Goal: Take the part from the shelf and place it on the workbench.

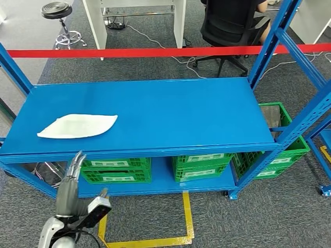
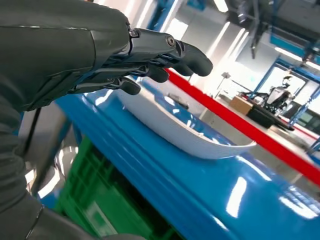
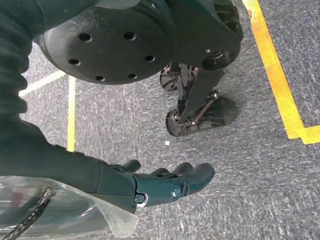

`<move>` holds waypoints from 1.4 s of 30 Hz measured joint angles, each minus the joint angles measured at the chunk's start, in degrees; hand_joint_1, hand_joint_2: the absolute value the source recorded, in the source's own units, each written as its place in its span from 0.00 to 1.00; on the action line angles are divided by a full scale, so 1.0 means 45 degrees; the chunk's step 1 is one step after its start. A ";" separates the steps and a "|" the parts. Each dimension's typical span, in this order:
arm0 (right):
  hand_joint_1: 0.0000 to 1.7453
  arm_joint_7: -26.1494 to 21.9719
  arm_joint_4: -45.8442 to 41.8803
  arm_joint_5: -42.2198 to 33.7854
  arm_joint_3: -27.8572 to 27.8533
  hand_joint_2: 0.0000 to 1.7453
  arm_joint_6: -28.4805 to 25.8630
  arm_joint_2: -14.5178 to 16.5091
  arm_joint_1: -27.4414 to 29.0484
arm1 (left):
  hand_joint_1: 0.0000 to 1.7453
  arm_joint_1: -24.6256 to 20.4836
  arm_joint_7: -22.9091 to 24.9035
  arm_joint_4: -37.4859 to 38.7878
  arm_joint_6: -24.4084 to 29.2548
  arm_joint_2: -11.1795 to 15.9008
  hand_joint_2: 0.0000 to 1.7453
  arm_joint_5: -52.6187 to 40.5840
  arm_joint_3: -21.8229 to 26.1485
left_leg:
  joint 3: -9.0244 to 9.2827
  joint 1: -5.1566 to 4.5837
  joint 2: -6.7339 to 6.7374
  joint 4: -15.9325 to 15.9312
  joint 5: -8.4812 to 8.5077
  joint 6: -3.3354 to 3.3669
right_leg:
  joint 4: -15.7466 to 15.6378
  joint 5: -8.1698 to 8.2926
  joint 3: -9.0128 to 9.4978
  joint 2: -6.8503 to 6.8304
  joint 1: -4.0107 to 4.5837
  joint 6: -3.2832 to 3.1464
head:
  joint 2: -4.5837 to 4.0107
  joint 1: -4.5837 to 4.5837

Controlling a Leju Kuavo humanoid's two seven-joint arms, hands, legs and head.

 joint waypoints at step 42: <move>0.00 0.0487 0.0000 0.0396 0.1007 1.00 0.0097 -0.0398 -0.0155 | 0.00 -0.4015 0.3770 0.2776 0.1253 0.0325 1.00 -0.5025 -0.0969 | -0.0007 -0.0001 -0.0004 0.0008 0.0000 0.0002 | 0.0002 0.0000 -0.0004 0.0001 -0.0001 0.0000 | 0.0000 0.0002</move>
